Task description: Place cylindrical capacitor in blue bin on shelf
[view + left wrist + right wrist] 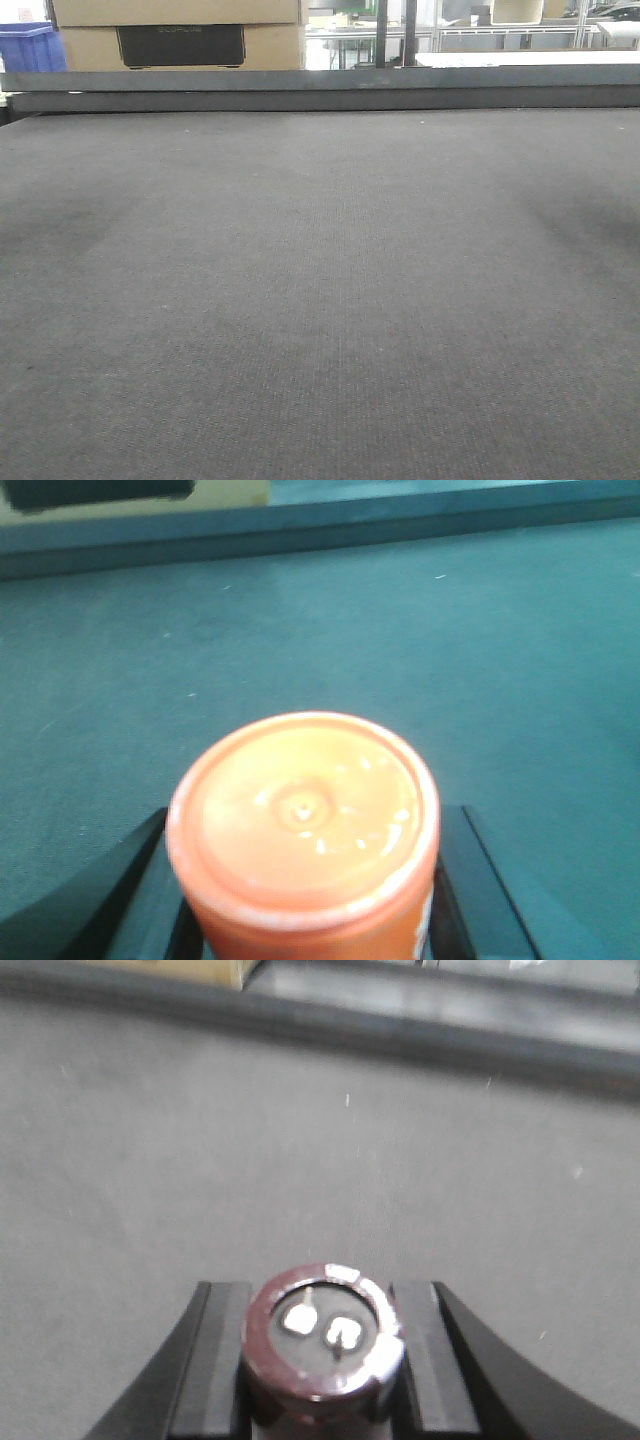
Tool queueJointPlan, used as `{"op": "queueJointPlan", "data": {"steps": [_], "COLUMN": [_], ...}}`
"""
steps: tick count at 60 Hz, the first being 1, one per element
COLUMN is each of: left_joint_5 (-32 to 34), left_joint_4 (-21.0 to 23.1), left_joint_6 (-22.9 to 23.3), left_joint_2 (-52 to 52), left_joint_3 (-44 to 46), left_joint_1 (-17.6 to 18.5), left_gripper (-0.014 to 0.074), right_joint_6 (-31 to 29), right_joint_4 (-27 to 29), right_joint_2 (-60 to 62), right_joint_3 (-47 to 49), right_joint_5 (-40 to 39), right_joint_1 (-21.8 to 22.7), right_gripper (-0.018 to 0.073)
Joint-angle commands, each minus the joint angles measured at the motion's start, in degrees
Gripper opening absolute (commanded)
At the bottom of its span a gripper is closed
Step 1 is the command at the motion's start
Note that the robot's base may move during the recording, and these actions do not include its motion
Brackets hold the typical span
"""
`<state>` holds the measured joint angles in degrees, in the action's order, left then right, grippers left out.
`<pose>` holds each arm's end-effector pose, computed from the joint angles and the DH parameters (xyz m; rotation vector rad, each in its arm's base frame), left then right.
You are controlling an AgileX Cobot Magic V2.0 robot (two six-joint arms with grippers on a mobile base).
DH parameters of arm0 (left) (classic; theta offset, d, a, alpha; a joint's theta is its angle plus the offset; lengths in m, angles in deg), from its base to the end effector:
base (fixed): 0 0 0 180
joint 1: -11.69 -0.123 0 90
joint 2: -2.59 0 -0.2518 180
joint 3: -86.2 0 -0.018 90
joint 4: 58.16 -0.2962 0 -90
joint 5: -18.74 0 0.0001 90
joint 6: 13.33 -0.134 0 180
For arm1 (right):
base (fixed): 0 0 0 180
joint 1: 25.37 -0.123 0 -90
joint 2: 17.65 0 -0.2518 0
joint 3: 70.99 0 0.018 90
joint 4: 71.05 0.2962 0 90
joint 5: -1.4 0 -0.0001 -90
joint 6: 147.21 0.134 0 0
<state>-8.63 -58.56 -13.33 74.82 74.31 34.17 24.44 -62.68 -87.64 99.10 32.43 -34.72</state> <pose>0.3149 -0.1298 0.3619 0.3848 1.9160 -0.2523 0.3213 0.0631 0.3820 -0.2272 1.9206 0.1679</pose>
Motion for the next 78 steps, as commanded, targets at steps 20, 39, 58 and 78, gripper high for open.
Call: {"op": "queueJointPlan", "data": {"steps": [20, 39, 58, 78], "left_joint_5": [-11.39, -13.75, -13.63, -13.63], "left_joint_4": [0.40, 0.04, 0.04, 0.04], "left_joint_6": [0.00, 0.00, 0.00, 0.00], "left_joint_2": [-11.55, -12.77, -12.77, -12.77], "left_joint_3": [0.55, 0.55, 0.55, 0.55], "left_joint_1": [0.76, 0.76, 0.76, 0.76], "left_gripper": [-0.0111, -0.0111, -0.0111, -0.0111], "right_joint_6": [-0.29, -3.13, -3.13, -3.13], "right_joint_4": [-0.44, -0.44, 0.00, 0.00], "right_joint_2": [10.79, 13.64, 13.78, 13.78], "right_joint_3": [0.32, -0.15, -1.09, -1.09], "right_joint_5": [7.14, 9.18, 9.63, 9.63], "right_joint_1": [-0.08, -0.08, -0.08, -0.08], "right_gripper": [-0.0168, -0.0168, -0.0168, -0.0168]}}
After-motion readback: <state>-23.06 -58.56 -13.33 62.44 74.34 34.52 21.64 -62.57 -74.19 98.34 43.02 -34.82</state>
